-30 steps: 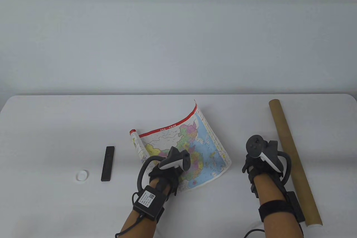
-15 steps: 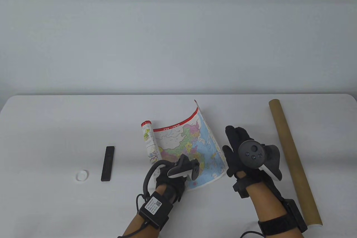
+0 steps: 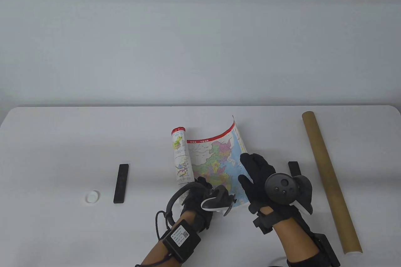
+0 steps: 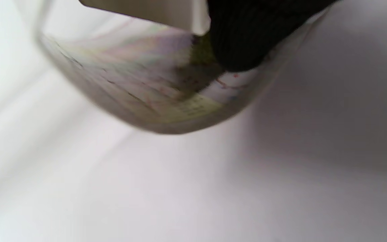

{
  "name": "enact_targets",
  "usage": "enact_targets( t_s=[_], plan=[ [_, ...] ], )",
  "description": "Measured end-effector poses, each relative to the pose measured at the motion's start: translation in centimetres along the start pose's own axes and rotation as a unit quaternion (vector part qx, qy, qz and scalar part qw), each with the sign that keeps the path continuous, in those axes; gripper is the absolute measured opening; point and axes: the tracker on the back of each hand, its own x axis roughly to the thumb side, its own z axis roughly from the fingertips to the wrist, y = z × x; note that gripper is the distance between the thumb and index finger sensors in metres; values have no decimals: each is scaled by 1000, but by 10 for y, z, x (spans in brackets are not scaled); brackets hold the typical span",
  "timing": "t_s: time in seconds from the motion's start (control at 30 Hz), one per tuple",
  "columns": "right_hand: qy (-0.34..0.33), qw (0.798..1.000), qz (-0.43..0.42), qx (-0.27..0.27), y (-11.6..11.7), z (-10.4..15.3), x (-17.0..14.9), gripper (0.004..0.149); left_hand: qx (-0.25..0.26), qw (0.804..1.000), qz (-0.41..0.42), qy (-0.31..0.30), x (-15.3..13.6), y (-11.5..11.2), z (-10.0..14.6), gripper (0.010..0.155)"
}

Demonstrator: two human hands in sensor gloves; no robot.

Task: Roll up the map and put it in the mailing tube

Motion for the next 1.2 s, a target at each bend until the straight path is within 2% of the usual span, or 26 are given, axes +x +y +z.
enact_targets(
  t_s=[0.03,0.13,0.27,0.33,0.4,0.53,0.6,0.7,0.83,0.93,1.07,1.13,1.2],
  plan=[
    [0,1000,-2,-1,2,1,-1,63,-18,999,44,2,-4,-2,-2,70],
    [-2,1000,-10,4,8,1,-3,63,-37,994,106,-9,-15,-6,-5,70],
    [-4,1000,-14,12,13,2,-5,63,-89,962,257,-26,-37,-13,-11,72],
    [-6,1000,-14,13,13,2,-6,62,-107,951,289,-31,-45,-14,-13,73],
    [-7,1000,-17,12,12,3,-6,62,-111,952,286,-21,-49,-11,-14,75],
    [-12,1000,-22,14,13,4,-6,62,-129,967,217,-19,-40,0,-14,85],
    [-15,999,-24,17,14,5,-6,62,-108,977,184,-13,-34,3,-15,89],
    [-20,999,-25,25,16,5,-6,62,-68,993,101,0,-24,10,-12,87],
    [-26,999,-26,30,18,6,-5,62,-53,998,13,16,-20,14,-10,86],
    [-29,999,-24,35,20,7,-4,61,-85,995,48,24,-28,10,-14,87],
    [-34,998,-26,43,24,7,-3,61,-120,974,194,-2,-45,-7,-20,84],
    [-37,998,-23,48,26,7,-2,61,-121,961,250,-9,-52,-11,-20,73],
    [-41,998,-20,53,27,7,0,61,-113,958,265,-4,-57,-9,-19,63]
  ],
)
